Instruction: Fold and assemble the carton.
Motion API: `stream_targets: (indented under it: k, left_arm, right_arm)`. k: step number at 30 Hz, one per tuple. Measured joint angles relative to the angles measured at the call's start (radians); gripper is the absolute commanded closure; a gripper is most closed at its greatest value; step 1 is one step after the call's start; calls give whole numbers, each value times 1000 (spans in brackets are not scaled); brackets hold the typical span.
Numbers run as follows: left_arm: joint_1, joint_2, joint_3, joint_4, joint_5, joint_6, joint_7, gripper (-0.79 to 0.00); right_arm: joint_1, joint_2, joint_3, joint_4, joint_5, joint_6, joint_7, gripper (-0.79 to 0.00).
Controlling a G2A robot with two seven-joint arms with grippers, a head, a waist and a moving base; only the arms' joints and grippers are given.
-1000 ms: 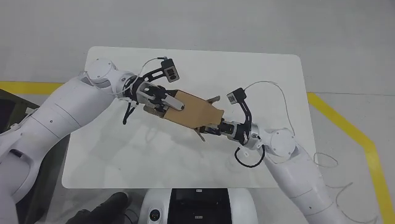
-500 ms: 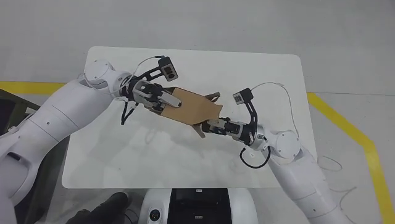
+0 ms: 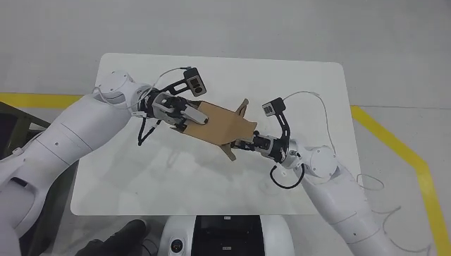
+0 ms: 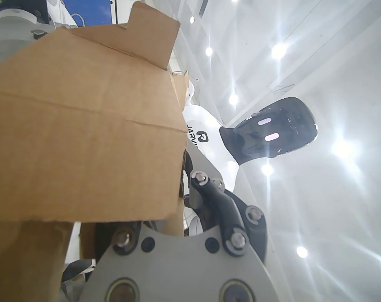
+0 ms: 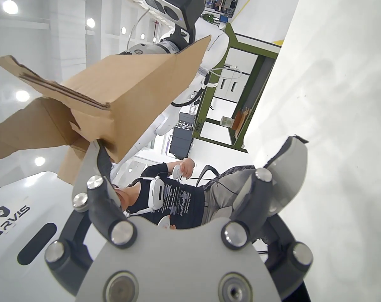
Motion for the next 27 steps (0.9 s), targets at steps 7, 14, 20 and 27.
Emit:
stream_targets:
  k: [7, 14, 20, 27]
  left_arm:
    - [5, -7, -7, 7, 9, 15, 0, 0]
    - [4, -17, -13, 15, 21, 18, 0, 0]
    - [2, -26, -12, 13, 29, 23, 0, 0]
    - [2, -32, -16, 18, 29, 27, 0, 0]
  right_arm:
    - [12, -3, -11, 9, 7, -15, -4, -785]
    - [22, -7, -35, 7, -7, -5, -8, -785]
    - [36, -11, -55, 11, -39, 10, -32, -785]
    - [39, -13, -66, 6, -92, 29, -75, -785]
